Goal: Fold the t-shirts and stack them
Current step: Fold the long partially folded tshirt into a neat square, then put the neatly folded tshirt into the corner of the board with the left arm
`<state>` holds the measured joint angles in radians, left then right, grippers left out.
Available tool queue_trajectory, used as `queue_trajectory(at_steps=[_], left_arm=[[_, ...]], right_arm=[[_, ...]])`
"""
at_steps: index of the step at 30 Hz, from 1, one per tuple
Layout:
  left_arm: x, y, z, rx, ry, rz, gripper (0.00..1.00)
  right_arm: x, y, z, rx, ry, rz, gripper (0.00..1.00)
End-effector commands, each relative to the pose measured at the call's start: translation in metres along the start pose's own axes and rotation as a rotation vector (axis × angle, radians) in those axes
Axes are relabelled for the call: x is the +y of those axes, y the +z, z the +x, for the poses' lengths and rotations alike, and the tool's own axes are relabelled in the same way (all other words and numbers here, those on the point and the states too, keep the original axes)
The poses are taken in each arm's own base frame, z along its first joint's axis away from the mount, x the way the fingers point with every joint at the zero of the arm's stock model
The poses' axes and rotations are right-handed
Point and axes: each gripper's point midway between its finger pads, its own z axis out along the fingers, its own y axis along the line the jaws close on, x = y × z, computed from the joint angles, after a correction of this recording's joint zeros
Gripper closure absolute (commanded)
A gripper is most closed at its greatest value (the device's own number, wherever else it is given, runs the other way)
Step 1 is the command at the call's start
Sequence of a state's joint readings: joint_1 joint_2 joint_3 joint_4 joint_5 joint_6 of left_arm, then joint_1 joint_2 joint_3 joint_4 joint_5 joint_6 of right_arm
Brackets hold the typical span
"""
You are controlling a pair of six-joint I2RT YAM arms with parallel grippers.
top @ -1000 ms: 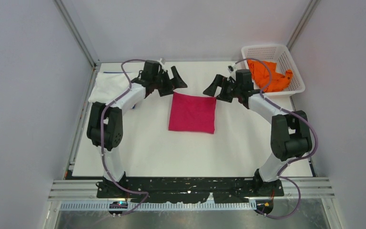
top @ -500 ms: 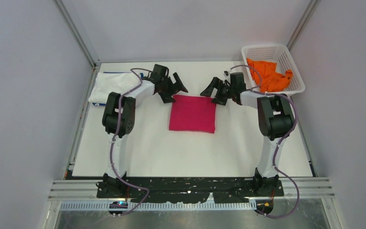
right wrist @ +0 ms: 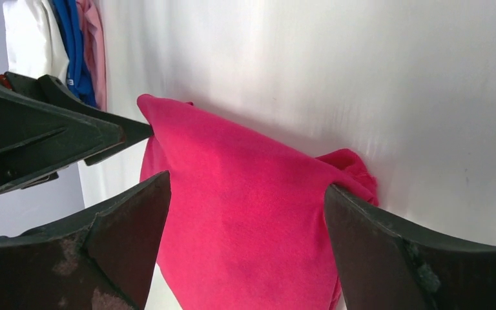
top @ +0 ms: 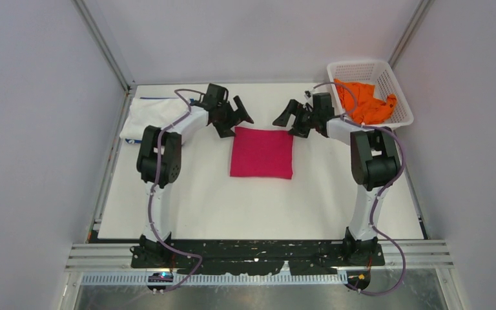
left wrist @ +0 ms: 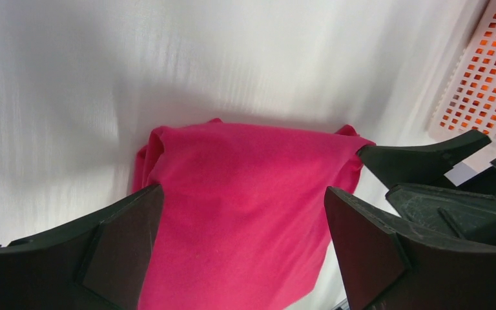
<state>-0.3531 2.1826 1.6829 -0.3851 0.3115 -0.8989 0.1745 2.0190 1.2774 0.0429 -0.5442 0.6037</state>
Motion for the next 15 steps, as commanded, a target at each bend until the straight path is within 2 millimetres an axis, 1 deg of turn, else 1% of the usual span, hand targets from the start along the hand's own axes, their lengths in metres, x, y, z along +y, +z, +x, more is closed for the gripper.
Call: queue_trajectory(at_steps=[1,2,3,4,5,6,7,9,10,11,12,13,14,15], left_arm=[[-0.067,-0.083,-0.040,-0.162,0.160,0.088,0.00],[-0.071,-0.095,-0.042,-0.184,0.177,0.080,0.00],[-0.072,-0.105,-0.043,-0.202,0.190,0.082,0.00],[-0.069,-0.111,-0.038,-0.208,0.195,0.079,0.00],[-0.067,-0.118,-0.034,-0.216,0.199,0.084,0.00],[-0.068,-0.127,-0.032,-0.232,0.206,0.099,0.00],[-0.065,-0.131,-0.028,-0.238,0.209,0.099,0.00],[-0.056,-0.135,-0.021,-0.237,0.216,0.078,0.00],[-0.051,-0.136,-0.017,-0.231,0.226,0.067,0.00],[-0.044,-0.136,-0.013,-0.219,0.235,0.049,0.00],[-0.038,-0.136,-0.009,-0.206,0.249,0.033,0.00],[-0.030,-0.134,-0.004,-0.191,0.263,0.012,0.00],[-0.023,-0.132,-0.001,-0.176,0.277,-0.014,0.00],[-0.015,-0.130,0.003,-0.161,0.289,-0.038,0.00]], right_arm=[[0.063,-0.060,-0.070,-0.210,-0.175,-0.024,0.05],[0.077,-0.076,-0.077,-0.246,-0.198,-0.039,0.04],[0.081,-0.083,-0.079,-0.263,-0.207,-0.037,0.04],[0.089,-0.096,-0.077,-0.283,-0.232,-0.046,0.05],[0.092,-0.103,-0.075,-0.292,-0.244,-0.050,0.05],[0.094,-0.115,-0.067,-0.301,-0.263,-0.050,0.05],[0.092,-0.119,-0.063,-0.307,-0.268,-0.041,0.05],[0.082,-0.138,-0.038,-0.315,-0.271,-0.011,0.04],[0.077,-0.142,-0.033,-0.323,-0.268,0.006,0.04],[0.083,-0.156,-0.030,-0.349,-0.282,0.000,0.05],[0.067,-0.155,-0.013,-0.325,-0.267,0.032,0.05],[0.063,-0.165,0.000,-0.329,-0.273,0.041,0.05],[0.055,-0.170,0.008,-0.325,-0.265,0.072,0.05],[0.053,-0.181,0.018,-0.340,-0.275,0.081,0.05]])
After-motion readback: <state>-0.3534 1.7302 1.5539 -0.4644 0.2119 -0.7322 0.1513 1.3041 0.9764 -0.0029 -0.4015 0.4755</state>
